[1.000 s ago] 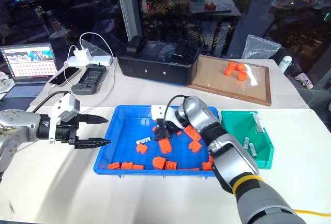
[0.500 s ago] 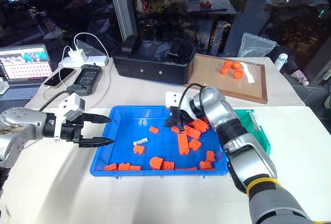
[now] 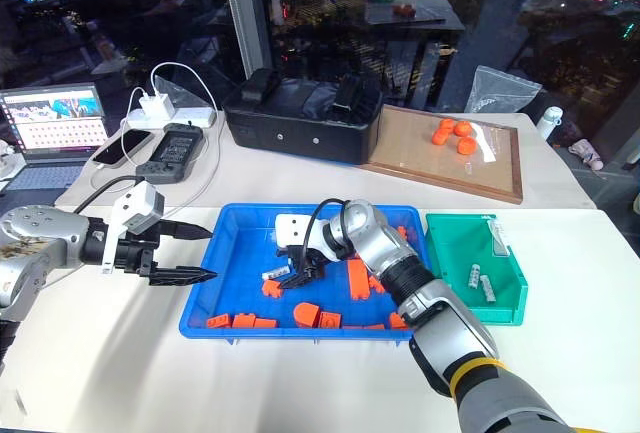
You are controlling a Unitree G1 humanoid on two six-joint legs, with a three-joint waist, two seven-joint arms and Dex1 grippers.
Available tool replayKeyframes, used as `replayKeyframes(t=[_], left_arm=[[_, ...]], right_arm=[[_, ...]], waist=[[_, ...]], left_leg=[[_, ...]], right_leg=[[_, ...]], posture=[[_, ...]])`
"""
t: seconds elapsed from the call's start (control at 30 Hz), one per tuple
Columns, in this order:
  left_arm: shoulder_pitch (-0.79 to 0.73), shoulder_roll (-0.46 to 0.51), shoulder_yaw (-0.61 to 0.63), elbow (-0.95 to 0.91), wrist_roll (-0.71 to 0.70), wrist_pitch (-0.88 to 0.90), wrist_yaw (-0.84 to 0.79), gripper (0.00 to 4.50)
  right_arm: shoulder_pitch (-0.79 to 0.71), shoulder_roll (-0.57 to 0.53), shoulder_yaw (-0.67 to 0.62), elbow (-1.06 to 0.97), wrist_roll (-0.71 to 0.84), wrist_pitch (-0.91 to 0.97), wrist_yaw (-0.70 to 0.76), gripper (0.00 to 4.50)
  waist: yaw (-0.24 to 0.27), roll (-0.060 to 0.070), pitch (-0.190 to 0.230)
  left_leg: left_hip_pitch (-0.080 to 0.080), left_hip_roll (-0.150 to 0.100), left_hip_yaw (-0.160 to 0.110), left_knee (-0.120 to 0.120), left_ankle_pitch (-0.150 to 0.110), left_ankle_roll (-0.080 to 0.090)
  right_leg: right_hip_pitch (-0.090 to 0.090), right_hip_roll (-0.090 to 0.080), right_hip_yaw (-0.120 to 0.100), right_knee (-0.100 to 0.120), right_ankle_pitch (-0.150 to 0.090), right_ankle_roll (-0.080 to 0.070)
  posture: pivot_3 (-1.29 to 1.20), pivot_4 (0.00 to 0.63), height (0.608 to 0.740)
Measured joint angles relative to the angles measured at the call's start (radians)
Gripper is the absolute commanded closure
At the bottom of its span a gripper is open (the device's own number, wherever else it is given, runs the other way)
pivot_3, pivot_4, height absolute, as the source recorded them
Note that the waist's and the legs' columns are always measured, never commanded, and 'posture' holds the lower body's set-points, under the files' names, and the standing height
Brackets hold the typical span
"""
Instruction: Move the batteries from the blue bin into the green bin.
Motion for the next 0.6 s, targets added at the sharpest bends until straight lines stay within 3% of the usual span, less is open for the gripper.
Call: replayKeyframes(t=[0.07, 0.43, 0.6], left_arm=[[0.007, 0.003, 0.001, -0.009, 0.000, 0.001, 0.000, 0.00], [0.021, 0.004, 0.006, -0.018, -0.001, 0.005, 0.005, 0.00], [0.021, 0.004, 0.007, -0.019, -0.001, 0.005, 0.006, 0.00]], right_arm=[[-0.014, 0.017, -0.002, 0.043, 0.000, -0.032, -0.010, 0.85], [-0.047, 0.081, -0.009, 0.219, -0.010, -0.091, -0.021, 4.17], [-0.053, 0.080, -0.011, 0.229, -0.010, -0.093, -0.007, 4.16]], waist=[[-0.002, 0.000, 0.000], [-0.001, -0.001, -0.001], [-0.001, -0.001, -0.001]], left_leg=[[0.000, 0.000, 0.000, 0.000, 0.000, 0.000], [0.004, 0.000, 0.000, -0.001, 0.000, 0.000], [0.004, 0.000, -0.001, -0.002, 0.000, 0.000]], right_leg=[[0.000, 0.000, 0.000, 0.000, 0.000, 0.000], [0.000, -0.001, 0.000, 0.000, 0.000, -0.001], [0.000, -0.001, 0.000, 0.000, 0.000, -0.001]], posture=[[0.00, 0.150, 0.740], [0.00, 0.150, 0.740], [0.00, 0.150, 0.740]])
